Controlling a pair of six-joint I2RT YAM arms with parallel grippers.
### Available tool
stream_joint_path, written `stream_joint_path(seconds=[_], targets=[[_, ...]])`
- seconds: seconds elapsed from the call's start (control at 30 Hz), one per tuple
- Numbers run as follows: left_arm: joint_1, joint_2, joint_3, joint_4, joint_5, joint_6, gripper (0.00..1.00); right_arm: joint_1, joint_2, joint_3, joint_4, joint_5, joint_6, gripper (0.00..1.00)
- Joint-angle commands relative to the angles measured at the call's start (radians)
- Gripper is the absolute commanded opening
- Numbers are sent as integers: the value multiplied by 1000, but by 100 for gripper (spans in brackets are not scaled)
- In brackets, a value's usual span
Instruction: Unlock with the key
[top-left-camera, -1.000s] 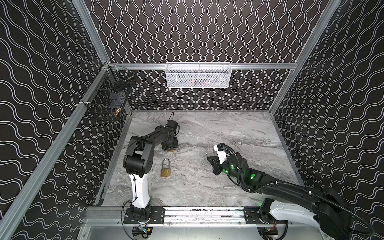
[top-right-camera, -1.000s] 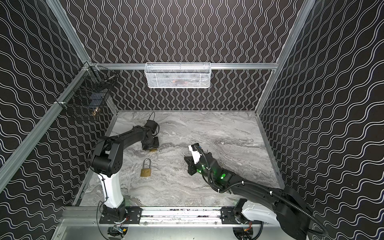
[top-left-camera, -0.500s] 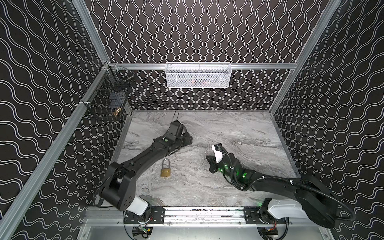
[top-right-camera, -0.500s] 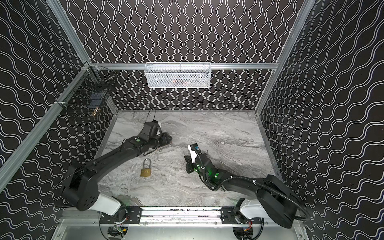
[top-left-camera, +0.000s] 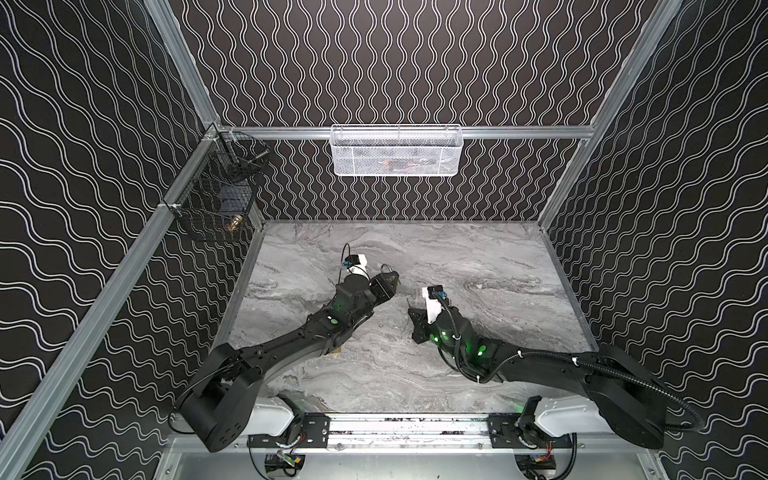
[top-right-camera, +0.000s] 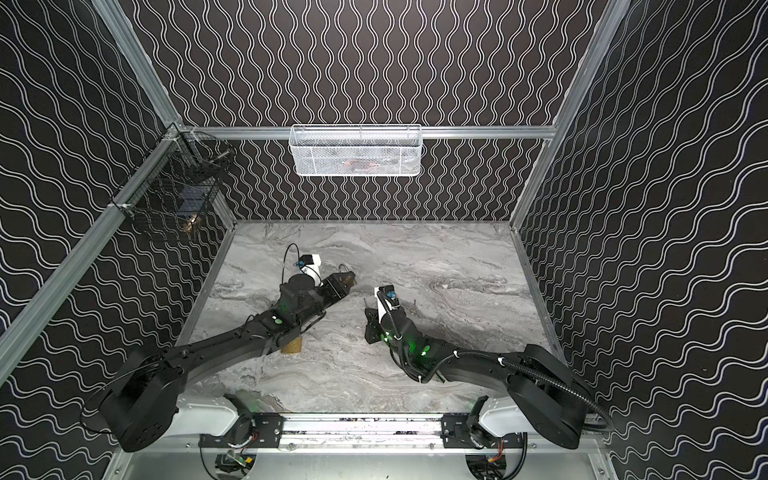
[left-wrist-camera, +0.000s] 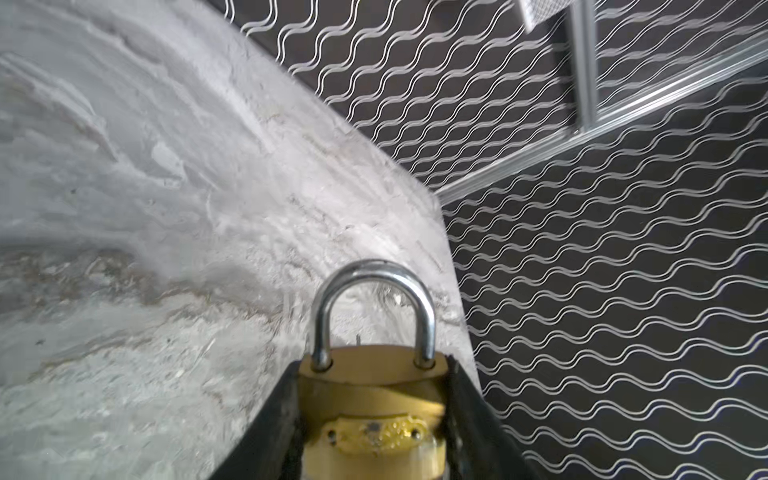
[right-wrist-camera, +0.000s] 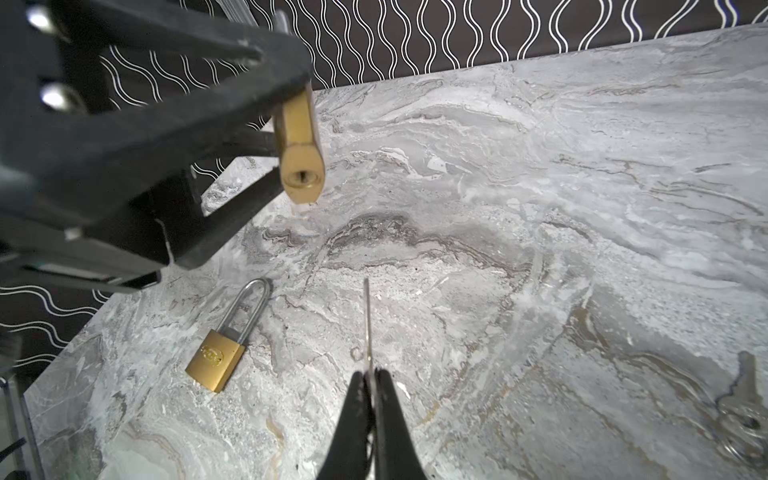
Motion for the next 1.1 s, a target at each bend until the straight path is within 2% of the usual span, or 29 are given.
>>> stream_joint_path(seconds=[0.0, 0.57, 1.07], targets=[[-2, -8, -19, 161, -21, -27, 28, 6, 16, 27, 12, 16, 18, 0], [-26, -56, -74, 207, -43, 19, 27, 6, 60, 164, -90, -42, 32, 0], [-40, -44, -86, 243, -57, 58, 27, 3, 65, 198, -117, -39, 35, 0]])
